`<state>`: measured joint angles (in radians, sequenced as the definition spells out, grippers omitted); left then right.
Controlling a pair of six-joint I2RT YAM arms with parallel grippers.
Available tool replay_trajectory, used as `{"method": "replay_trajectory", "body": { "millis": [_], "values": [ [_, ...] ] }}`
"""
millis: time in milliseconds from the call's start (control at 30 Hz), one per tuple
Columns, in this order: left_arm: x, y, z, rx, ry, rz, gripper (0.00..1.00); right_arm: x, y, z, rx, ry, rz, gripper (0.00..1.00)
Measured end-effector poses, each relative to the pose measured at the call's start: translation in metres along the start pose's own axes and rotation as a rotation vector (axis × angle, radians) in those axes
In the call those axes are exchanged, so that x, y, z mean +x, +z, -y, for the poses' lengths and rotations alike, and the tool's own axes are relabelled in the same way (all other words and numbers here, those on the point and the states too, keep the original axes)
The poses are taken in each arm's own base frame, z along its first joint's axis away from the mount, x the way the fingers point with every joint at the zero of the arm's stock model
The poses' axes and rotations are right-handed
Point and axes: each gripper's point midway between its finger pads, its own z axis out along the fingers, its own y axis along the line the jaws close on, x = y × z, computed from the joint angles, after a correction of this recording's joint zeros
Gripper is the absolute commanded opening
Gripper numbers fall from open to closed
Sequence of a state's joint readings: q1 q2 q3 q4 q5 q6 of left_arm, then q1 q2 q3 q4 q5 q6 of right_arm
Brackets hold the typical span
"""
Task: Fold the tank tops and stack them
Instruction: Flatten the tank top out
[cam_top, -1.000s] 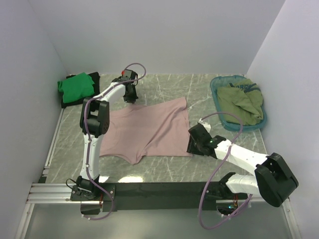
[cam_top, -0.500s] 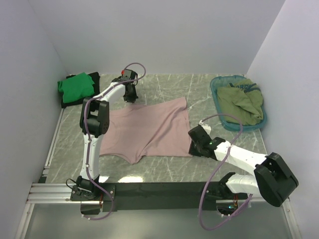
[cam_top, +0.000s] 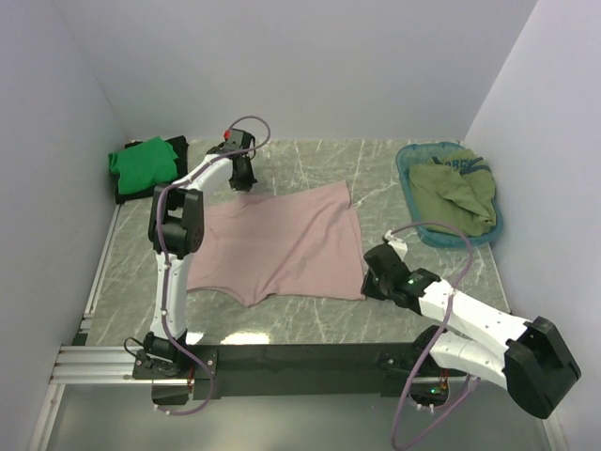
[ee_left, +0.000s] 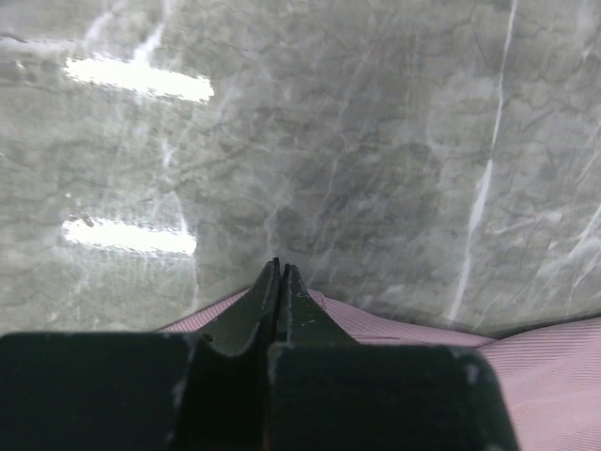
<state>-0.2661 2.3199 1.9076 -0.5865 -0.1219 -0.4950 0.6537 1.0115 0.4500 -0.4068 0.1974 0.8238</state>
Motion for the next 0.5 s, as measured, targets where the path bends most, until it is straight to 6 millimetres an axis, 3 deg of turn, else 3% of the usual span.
{"method": "replay_trajectory", "body": {
  "millis": [333, 500],
  "values": [
    [-0.017, 0.000, -0.009, -0.004, -0.026, 0.031, 0.01, 0.014, -0.014, 0.004, -0.008, 0.037, -0.023, 0.00],
    [-0.015, 0.006, -0.013, -0.011, -0.031, 0.023, 0.01, 0.023, -0.014, 0.011, 0.011, 0.060, -0.043, 0.00]
  ]
}}
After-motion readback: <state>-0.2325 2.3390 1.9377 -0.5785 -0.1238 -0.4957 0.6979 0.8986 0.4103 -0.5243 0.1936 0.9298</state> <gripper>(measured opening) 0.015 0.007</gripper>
